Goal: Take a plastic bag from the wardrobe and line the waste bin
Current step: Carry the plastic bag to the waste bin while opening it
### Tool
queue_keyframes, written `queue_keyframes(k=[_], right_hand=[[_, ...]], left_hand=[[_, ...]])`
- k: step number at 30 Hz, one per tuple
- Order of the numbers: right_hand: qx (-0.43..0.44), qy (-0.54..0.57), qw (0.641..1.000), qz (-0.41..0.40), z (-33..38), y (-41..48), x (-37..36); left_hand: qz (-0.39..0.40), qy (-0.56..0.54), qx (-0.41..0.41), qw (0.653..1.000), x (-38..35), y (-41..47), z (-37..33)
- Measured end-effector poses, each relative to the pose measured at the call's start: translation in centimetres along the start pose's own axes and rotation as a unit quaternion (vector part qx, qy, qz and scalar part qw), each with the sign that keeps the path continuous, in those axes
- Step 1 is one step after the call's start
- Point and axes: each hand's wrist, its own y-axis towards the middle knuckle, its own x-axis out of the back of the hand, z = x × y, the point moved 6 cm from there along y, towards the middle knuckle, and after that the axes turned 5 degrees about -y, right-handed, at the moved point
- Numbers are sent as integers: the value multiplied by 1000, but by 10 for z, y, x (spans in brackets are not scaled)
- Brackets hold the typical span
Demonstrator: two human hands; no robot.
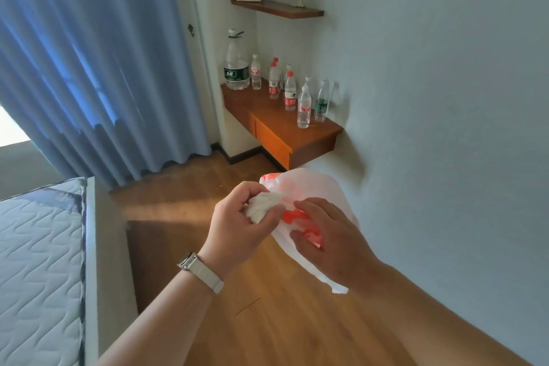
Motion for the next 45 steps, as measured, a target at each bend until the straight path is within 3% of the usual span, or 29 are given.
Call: queue_keyframes(k=[11, 30, 45], right_hand=[[52, 28, 998, 28, -6, 118, -66], [161, 141, 972, 100, -72, 397, -202], [237, 189, 935, 181, 13, 544, -321]], left_hand=[[-53, 32, 6, 998, 48, 78, 69], [-142, 214, 47, 965, 99, 281, 192], [-252, 212, 76, 941, 236, 341, 298]])
